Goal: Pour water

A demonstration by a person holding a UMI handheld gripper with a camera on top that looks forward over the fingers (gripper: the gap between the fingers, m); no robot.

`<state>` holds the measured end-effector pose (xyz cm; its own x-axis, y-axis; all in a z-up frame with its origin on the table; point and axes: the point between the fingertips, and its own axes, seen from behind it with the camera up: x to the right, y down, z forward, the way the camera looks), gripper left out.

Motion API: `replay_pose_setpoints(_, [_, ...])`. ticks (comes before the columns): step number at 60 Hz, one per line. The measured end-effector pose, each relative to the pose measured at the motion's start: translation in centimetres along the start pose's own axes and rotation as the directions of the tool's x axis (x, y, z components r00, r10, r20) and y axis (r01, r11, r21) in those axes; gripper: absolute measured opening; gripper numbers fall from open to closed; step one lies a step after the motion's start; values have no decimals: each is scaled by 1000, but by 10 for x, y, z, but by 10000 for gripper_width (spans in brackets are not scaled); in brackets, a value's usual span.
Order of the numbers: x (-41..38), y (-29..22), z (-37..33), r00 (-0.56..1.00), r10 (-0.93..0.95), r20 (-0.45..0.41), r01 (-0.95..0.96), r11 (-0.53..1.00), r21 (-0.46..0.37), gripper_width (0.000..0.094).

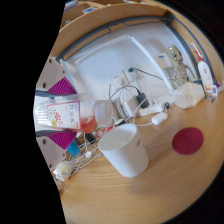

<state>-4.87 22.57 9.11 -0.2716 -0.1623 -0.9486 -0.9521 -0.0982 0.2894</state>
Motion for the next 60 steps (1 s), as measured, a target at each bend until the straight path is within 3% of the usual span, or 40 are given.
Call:
replay_pose_setpoints(4, [-22,8,-6,988,-152,23,152,988,-13,462])
replay_pose_setpoints(8, [-38,11,-15,906,-423,6,423,906,-37,461])
replay_pose_setpoints(13, [-64,1,-31,634,-773,-37,773,635,-23,465])
replay_pose_setpoints(18, [-97,-38,-45,274,-954,-124,962,272,33,467])
replay_pose_setpoints(21, [-109,-66,-54,84,-975,-205,995,71,68,466])
replay_pose_setpoints(24, [-126,-86,-64,-56,-958,-280,996,-73,51,467])
replay_pose_setpoints(30, [-129,-126,-72,-200,-910,-362,971,-234,54,467])
replay_pose_setpoints(39, [-102,-167,-66,-318,-868,-382,936,-353,22,466])
replay_pose_setpoints(48, [-59,-207,-53,-360,-848,-390,927,-373,-44,467])
replay_pose_setpoints(58, [-32,-228,-42,-403,-835,-374,909,-412,-58,495])
replay_pose_setpoints(60, [-36,-224,-42,-395,-841,-370,908,-419,-18,504])
